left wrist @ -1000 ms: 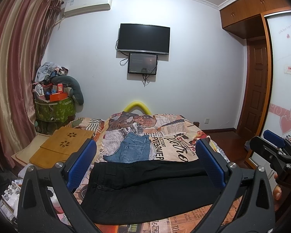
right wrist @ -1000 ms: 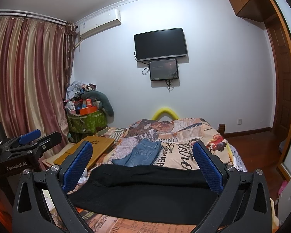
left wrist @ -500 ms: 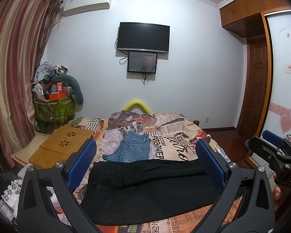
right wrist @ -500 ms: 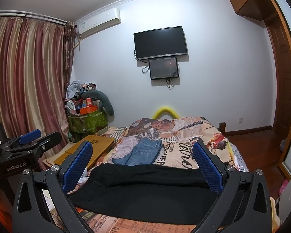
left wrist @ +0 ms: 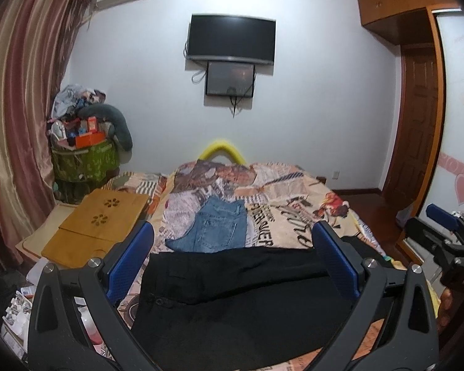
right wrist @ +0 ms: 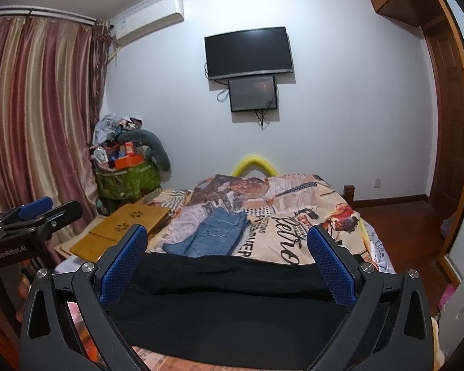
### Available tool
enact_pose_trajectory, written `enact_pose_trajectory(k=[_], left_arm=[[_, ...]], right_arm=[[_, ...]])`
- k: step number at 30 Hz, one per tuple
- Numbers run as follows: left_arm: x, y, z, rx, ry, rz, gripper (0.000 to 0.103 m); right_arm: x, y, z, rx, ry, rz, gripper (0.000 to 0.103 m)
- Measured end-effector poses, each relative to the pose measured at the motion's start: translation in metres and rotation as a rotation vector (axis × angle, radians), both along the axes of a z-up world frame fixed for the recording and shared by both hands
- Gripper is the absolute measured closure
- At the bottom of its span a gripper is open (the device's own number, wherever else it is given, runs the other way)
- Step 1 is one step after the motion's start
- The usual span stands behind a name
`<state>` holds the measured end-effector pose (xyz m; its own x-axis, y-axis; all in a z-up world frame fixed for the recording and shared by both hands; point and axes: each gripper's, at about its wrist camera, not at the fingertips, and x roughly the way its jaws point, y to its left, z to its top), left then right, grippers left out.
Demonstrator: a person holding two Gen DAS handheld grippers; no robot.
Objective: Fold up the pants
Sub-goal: 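Lower both grippers onto the black pants waistband and close them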
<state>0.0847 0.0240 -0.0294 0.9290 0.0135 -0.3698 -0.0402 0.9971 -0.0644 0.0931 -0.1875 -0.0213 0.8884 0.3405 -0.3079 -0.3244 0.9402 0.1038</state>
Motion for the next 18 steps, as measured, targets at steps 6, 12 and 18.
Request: enact_pose_trajectory(k=[6,12,18], left_arm=[[0.055,0.017,-0.028,0.033,0.112,0.017,0.0],[0.111,0.039,-0.059,0.063,0.222,0.037,0.0],[0.164,0.071,-0.087,0.034,0.326,0.046,0.0]], right_arm=[[0.035,-0.004,-0.016,-0.026,0.053,-0.016,0.001],[0.077,-0.004,-0.038,-0.121,0.095,-0.04,0.0],[0.121,0.002,-0.071,-0.207,0.21,0.002,0.001]])
